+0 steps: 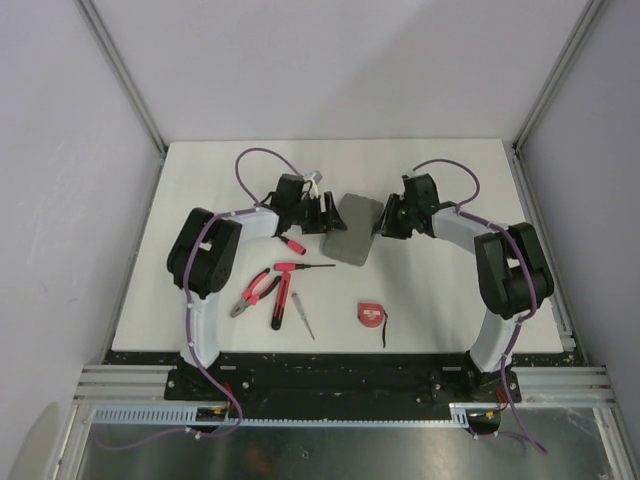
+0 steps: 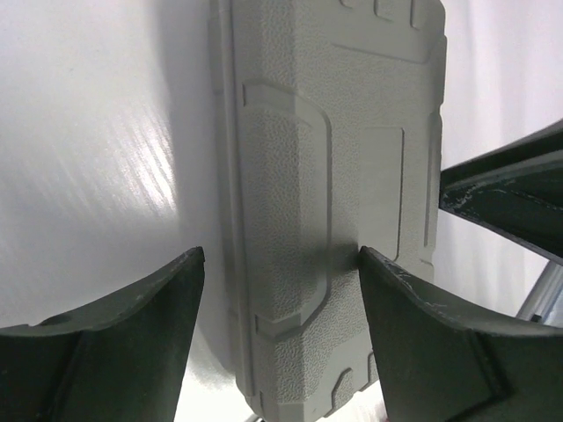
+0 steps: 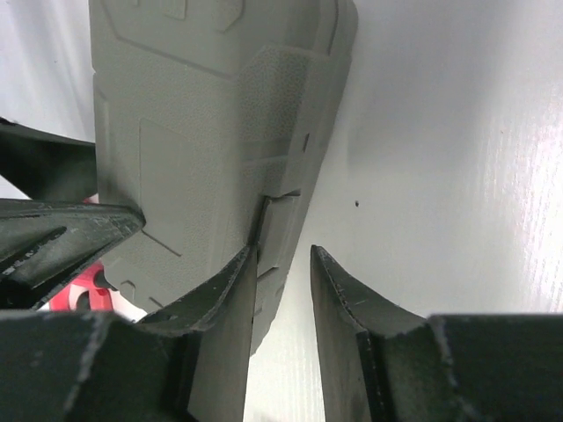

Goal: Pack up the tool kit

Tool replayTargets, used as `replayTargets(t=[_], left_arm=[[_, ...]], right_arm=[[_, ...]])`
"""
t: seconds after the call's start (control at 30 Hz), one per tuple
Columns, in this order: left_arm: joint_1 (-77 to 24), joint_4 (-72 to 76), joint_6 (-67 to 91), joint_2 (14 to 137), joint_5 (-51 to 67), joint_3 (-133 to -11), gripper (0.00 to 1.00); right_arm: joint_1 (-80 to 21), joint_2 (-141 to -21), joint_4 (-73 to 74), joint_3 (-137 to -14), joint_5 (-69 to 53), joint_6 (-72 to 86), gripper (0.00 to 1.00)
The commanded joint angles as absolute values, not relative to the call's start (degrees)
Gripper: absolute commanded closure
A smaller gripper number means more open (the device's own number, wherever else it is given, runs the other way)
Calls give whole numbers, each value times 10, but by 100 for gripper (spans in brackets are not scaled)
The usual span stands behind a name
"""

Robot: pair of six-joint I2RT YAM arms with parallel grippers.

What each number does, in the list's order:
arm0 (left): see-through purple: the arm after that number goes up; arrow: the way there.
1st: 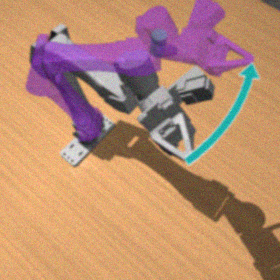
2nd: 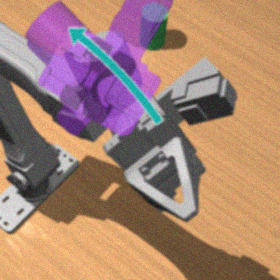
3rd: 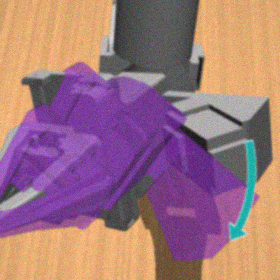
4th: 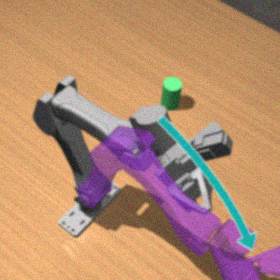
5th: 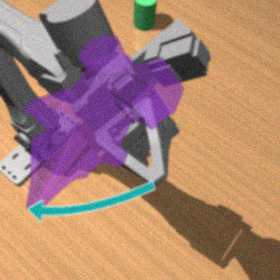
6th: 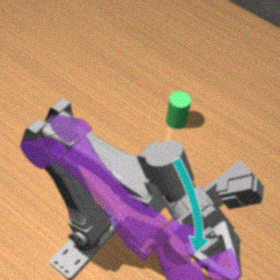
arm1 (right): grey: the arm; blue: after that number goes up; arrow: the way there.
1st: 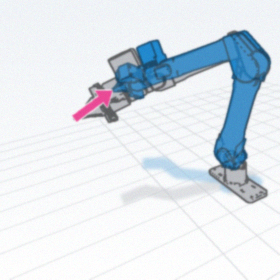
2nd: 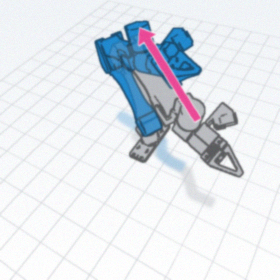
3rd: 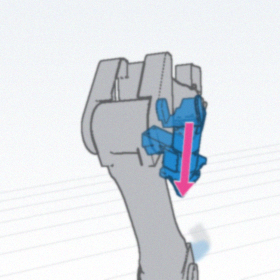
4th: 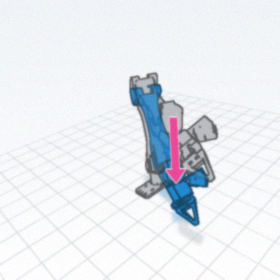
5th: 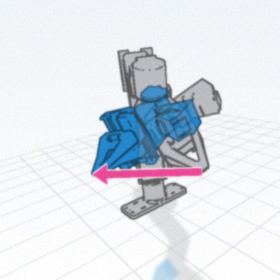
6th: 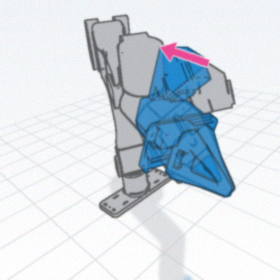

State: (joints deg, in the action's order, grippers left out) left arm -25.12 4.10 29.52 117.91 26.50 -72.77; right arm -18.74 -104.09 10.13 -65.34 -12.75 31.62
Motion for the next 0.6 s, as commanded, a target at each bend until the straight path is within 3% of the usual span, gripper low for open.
replayTargets(t=[0.0, 0.23, 0.57], left_arm=[[-258, 43, 311, 1194, 293, -738, 29], [-258, 43, 325, 1194, 281, -733, 42], [-260, 38, 333, 1197, 263, -721, 52]], right_arm=[[-174, -1056, 36, -649, -187, 351, 63], [-173, -1079, 13, -640, -190, 371, 69], [-214, -1102, 143, -684, -36, 318, 73]])
